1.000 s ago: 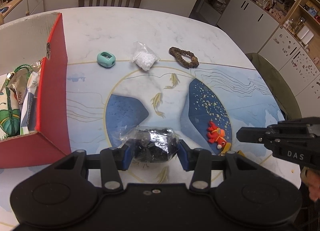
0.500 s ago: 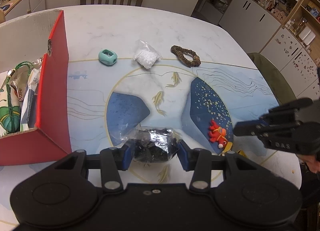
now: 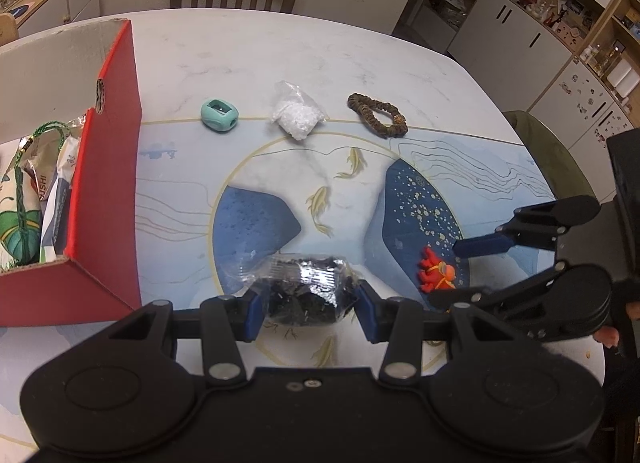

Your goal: Organize objects

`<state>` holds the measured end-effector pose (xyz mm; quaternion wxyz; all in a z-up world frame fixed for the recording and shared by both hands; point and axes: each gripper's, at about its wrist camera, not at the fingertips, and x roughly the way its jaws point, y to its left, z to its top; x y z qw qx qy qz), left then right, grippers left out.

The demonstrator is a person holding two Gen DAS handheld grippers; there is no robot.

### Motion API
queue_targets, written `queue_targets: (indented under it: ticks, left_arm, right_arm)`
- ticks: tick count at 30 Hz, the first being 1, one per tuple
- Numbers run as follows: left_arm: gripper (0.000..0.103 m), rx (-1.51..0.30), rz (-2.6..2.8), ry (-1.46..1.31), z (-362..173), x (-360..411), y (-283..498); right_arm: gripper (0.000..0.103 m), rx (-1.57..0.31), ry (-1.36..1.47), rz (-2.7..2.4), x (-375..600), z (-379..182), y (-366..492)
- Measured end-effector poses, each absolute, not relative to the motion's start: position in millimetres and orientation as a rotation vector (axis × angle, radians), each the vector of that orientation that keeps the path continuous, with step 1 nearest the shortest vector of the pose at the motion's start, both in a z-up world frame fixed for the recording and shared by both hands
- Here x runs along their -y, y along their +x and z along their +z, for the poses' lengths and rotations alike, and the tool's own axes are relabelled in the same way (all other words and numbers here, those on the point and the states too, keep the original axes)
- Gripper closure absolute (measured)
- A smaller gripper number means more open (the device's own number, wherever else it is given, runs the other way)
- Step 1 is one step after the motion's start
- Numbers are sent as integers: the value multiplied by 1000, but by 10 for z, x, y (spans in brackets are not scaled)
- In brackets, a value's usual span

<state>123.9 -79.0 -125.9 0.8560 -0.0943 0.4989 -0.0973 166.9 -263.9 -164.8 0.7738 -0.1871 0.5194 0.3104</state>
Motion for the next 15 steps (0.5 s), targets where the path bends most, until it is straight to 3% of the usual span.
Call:
queue_targets:
  ticks: [10, 15]
  left_arm:
    - [58, -1051, -177, -200, -1258, 861, 1236]
    - [58, -1049, -167, -200, -1251, 907, 1224]
  right_arm:
    - [50, -1110, -464, 704, 2586, -1775, 1673]
    - [69, -1093, -466, 730, 2591, -1768, 1632]
